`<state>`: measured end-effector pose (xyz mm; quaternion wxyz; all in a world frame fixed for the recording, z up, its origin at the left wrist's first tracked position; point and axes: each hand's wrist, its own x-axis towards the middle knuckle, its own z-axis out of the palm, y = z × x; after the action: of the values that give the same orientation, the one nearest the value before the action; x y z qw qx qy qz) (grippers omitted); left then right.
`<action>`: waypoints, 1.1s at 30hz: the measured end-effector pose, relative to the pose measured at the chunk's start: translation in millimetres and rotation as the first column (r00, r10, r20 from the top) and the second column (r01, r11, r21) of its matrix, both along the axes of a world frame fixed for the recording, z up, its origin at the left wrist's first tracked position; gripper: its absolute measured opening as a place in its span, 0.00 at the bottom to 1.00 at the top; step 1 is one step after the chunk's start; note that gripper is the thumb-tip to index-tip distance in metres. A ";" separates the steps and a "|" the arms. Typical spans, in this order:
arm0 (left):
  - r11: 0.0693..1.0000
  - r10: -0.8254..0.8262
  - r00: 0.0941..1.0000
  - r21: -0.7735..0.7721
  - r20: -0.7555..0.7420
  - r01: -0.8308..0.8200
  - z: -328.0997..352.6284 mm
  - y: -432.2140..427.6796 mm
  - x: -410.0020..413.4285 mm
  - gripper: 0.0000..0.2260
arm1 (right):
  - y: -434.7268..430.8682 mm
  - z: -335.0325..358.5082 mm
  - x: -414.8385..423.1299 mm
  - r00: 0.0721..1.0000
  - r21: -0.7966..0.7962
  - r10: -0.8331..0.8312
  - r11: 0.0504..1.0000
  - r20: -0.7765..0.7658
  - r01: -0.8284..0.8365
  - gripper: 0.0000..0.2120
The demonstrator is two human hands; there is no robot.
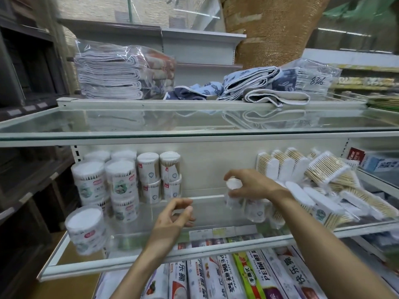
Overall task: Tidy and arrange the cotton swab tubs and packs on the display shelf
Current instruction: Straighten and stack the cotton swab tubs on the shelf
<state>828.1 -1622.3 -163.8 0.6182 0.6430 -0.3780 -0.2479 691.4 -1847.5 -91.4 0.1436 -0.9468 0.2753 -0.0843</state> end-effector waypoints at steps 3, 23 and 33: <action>1.000 -0.014 0.999 -0.001 -0.040 0.014 3.3 -1.6 -7.8 0.14 | 9.4 6.7 -3.4 0.976 0.257 0.023 0.963 0.217 -0.079 0.20; 0.946 -0.240 0.825 -0.315 -0.511 0.080 15.5 2.3 -12.3 0.23 | 56.0 22.6 18.1 0.898 0.541 0.080 0.773 0.432 -0.330 0.22; 0.968 0.075 0.974 -0.221 -0.212 -0.122 5.9 12.8 -7.8 0.20 | 58.3 17.6 33.8 0.881 0.522 0.082 0.778 0.467 -0.349 0.17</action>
<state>820.3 -1609.5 -157.9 0.7361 0.5557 -0.3071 -0.2348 725.2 -1789.3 -73.8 0.4957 -0.8390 0.1370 -0.1775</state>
